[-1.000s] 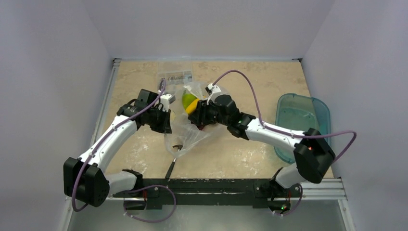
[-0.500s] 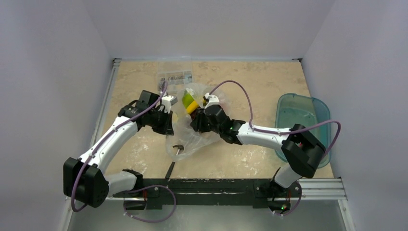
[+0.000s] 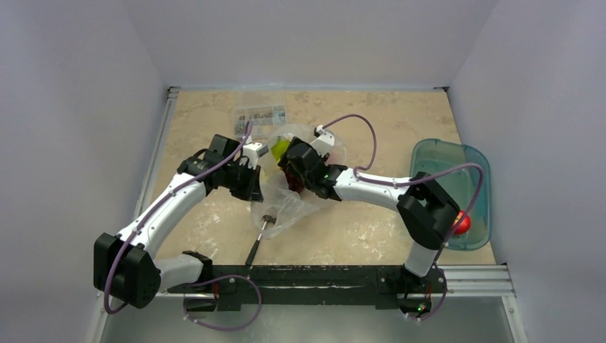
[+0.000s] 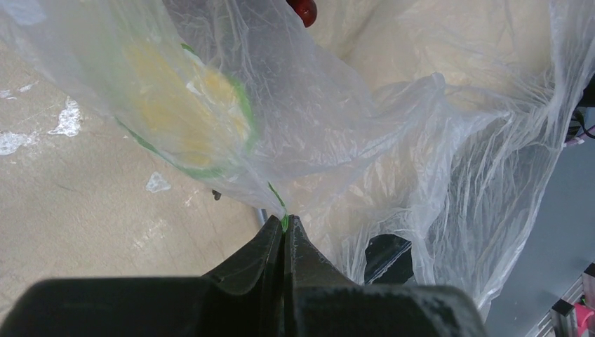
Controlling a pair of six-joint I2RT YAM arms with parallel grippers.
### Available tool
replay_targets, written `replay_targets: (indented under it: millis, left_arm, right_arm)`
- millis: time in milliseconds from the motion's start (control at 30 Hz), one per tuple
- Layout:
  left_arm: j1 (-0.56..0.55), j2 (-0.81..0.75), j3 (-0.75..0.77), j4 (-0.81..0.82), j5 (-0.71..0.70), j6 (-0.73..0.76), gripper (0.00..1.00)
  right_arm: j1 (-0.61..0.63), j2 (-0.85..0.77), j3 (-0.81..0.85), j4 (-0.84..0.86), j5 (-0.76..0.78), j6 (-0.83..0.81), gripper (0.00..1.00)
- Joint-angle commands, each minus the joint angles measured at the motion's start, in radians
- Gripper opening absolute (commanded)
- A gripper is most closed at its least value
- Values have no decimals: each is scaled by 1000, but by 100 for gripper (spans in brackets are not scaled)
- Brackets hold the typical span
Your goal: Take the fake fruits out of the plastic bag
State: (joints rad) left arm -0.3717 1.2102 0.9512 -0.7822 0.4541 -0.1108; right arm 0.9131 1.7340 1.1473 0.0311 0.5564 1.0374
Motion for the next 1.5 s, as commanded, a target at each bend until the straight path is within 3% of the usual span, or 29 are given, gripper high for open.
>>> replay_targets:
  millis: [0, 233, 567, 833, 1100, 1233, 1467]
  left_arm:
    - [-11, -23, -2, 28, 30, 20, 0]
    - [-21, -23, -1, 26, 35, 22, 0]
    - [-33, -17, -3, 27, 31, 26, 0]
    - [-39, -12, -1, 26, 10, 30, 0]
    - [-39, -15, 4, 27, -23, 29, 0]
    - [-39, -24, 4, 36, -27, 28, 0]
    - [-39, -28, 5, 34, -43, 29, 0]
  right_arm:
    - [-11, 60, 77, -55, 136, 131, 73]
    - [-42, 143, 120, 26, 146, 94, 65]
    - [-63, 216, 167, 106, 138, 46, 65]
    - [-69, 238, 190, 111, 90, 50, 39]
    - [-86, 100, 94, 107, -8, 43, 13]
    - [-107, 12, 26, 112, -56, 46, 7]
    - [-187, -108, -87, 167, -324, 87, 3]
